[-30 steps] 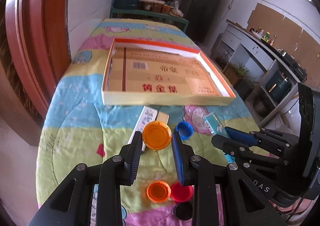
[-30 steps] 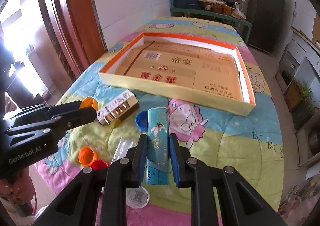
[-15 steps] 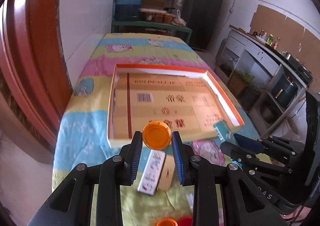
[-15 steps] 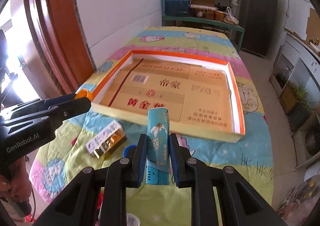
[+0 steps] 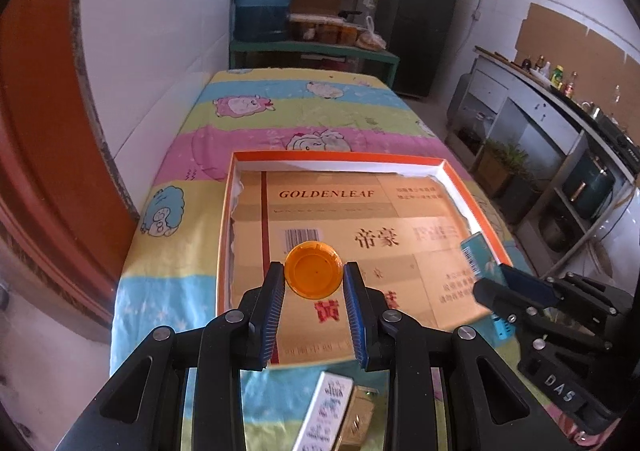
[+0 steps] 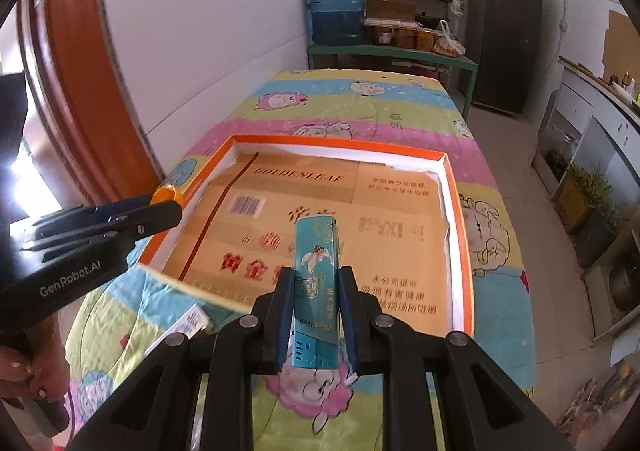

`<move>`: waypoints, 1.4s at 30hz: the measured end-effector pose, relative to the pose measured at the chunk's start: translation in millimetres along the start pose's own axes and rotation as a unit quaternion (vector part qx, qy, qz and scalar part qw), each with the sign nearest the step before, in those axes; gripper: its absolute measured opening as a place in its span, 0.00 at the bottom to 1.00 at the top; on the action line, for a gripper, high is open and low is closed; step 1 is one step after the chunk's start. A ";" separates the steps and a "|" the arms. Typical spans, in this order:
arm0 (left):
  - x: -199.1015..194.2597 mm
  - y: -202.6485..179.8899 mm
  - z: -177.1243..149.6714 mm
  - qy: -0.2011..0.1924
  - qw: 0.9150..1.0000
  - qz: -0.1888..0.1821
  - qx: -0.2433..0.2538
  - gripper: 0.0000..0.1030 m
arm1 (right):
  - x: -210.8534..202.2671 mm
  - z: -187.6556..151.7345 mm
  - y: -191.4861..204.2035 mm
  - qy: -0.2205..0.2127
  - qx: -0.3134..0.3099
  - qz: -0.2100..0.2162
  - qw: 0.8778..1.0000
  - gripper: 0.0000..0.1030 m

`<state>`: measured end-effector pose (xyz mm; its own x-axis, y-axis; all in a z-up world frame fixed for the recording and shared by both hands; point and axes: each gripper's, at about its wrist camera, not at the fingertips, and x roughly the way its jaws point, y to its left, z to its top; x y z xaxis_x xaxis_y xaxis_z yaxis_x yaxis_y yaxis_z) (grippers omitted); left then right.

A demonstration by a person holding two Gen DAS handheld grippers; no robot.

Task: Organize rigid objects
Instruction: 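Drop the orange cap into the lid while the right tool releases the teal tube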

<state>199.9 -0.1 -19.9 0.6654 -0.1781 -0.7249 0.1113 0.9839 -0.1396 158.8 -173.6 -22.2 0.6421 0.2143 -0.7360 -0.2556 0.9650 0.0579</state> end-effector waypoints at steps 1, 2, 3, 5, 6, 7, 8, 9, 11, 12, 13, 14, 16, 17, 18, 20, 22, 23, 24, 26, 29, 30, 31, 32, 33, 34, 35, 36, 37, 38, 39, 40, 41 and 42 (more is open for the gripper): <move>6.5 0.9 2.3 0.004 1.000 0.001 -0.001 0.30 | 4.0 3.1 -3.5 -0.001 0.005 -0.001 1.000 0.22; 12.6 1.4 3.9 0.009 1.000 0.002 -0.002 0.30 | 7.1 4.9 -5.7 0.000 0.008 -0.002 1.000 0.22; 20.5 2.0 5.0 0.015 1.000 0.005 -0.003 0.30 | 11.4 6.9 -8.6 0.000 0.012 -0.003 1.000 0.22; 32.8 3.2 5.8 0.025 1.000 0.009 -0.004 0.30 | 21.0 9.9 -13.8 0.001 0.017 -0.006 1.000 0.22; 37.9 3.3 5.2 0.029 0.999 0.011 -0.003 0.30 | 26.7 10.7 -16.0 0.004 0.020 -0.007 1.000 0.22; 45.2 4.3 4.8 0.036 0.999 0.013 -0.003 0.30 | 33.2 11.3 -18.5 0.008 0.023 -0.007 1.000 0.22; 49.0 3.7 3.6 0.039 0.999 0.013 -0.003 0.30 | 37.9 10.9 -20.5 0.011 0.026 -0.007 1.000 0.22; 53.4 3.7 3.0 0.043 0.999 0.013 -0.003 0.30 | 43.8 10.6 -23.0 0.015 0.028 -0.008 0.999 0.22; 60.8 4.2 1.8 0.046 0.999 0.012 -0.002 0.30 | 54.2 9.2 -26.0 0.023 0.032 -0.010 0.999 0.22; 63.1 4.3 1.9 0.047 0.999 0.012 -0.002 0.30 | 59.0 8.2 -27.5 0.028 0.035 -0.011 0.999 0.22; 65.7 4.7 1.9 0.047 0.999 0.011 -0.002 0.30 | 62.3 7.3 -28.3 0.031 0.036 -0.011 0.999 0.22; 67.5 4.9 1.7 0.048 0.999 0.011 -0.002 0.30 | 66.1 6.6 -29.3 0.034 0.038 -0.010 0.999 0.22; 72.4 6.1 2.0 0.050 0.999 0.010 -0.003 0.30 | 70.1 5.5 -30.2 0.037 0.039 -0.011 0.999 0.22; 74.2 6.1 2.1 0.052 0.999 0.010 -0.004 0.30 | 72.0 5.6 -30.8 0.038 0.040 -0.011 0.998 0.22; 76.1 6.4 2.1 0.053 0.999 0.010 -0.004 0.30 | 73.8 5.7 -31.3 0.038 0.040 -0.011 0.998 0.22; 79.7 6.8 2.1 0.054 0.998 0.009 -0.004 0.30 | 76.4 6.2 -32.1 0.040 0.041 -0.010 0.998 0.22; 82.8 7.0 2.2 0.056 0.998 0.008 -0.004 0.30 | 78.4 5.8 -32.9 0.042 0.042 -0.010 0.998 0.22; 84.1 7.2 2.2 0.055 0.998 0.007 -0.005 0.30 | 79.7 6.0 -33.4 0.042 0.043 -0.010 0.998 0.22; 84.4 6.7 1.9 0.055 0.998 0.007 -0.005 0.30 | 80.9 6.0 -33.9 0.043 0.044 -0.010 0.998 0.22; 86.6 6.5 1.9 0.056 0.998 0.006 -0.004 0.30 | 82.3 5.8 -34.6 0.044 0.045 -0.010 0.998 0.22; 90.4 6.1 1.1 0.058 0.998 0.006 -0.003 0.30 | 84.7 5.4 -35.5 0.046 0.046 -0.010 0.998 0.22; 91.3 6.3 0.6 0.059 0.998 0.006 -0.003 0.30 | 85.4 5.0 -35.8 0.047 0.047 -0.009 0.998 0.22; 92.8 6.0 0.4 0.060 0.998 0.006 -0.003 0.30 | 86.0 4.5 -36.3 0.047 0.047 -0.009 0.998 0.22; 93.8 5.7 0.0 0.060 0.998 0.006 -0.003 0.30 | 86.6 4.5 -36.9 0.048 0.048 -0.009 0.998 0.22; 94.9 5.7 -0.2 0.059 0.998 0.006 -0.003 0.30 | 87.3 4.2 -37.3 0.049 0.049 -0.009 0.998 0.22; 95.6 5.7 -0.4 0.058 0.998 0.006 -0.002 0.30 | 88.3 3.6 -37.8 0.050 0.050 -0.008 0.997 0.22; 96.4 5.7 -0.7 0.058 0.998 0.006 -0.002 0.30 | 88.9 3.4 -38.4 0.051 0.051 -0.007 0.997 0.22; 97.1 6.0 -1.0 0.057 0.998 0.006 -0.002 0.30 | 89.4 3.0 -38.6 0.051 0.051 -0.007 0.997 0.22; 97.2 6.1 -1.4 0.055 0.998 0.006 -0.002 0.30 | 89.5 2.8 -38.6 0.050 0.051 -0.007 0.997 0.22; 97.3 6.1 -1.8 0.053 0.999 0.007 -0.003 0.30 | 89.4 2.6 -38.2 0.049 0.051 -0.007 0.997 0.22; 97.3 5.5 -2.2 0.052 0.999 0.007 -0.003 0.30 | 89.5 2.9 -38.1 0.049 0.051 -0.007 0.997 0.22; 97.4 5.3 -2.4 0.050 0.999 0.006 -0.002 0.31 | 89.6 2.8 -37.8 0.049 0.051 -0.007 0.997 0.22; 97.7 4.8 -2.8 0.049 0.999 0.005 0.001 0.32 | 89.4 2.8 -37.9 0.049 0.050 -0.007 0.998 0.22; 97.3 4.6 -3.7 0.047 0.999 0.004 0.003 0.32 | 89.1 2.7 -37.9 0.048 0.050 -0.008 0.998 0.22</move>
<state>262.4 -13.0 -93.6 0.5937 -0.1701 -0.7865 0.1114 0.9854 -0.1290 227.7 -190.7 -88.1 0.5715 0.1885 -0.7986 -0.1700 0.9794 0.1094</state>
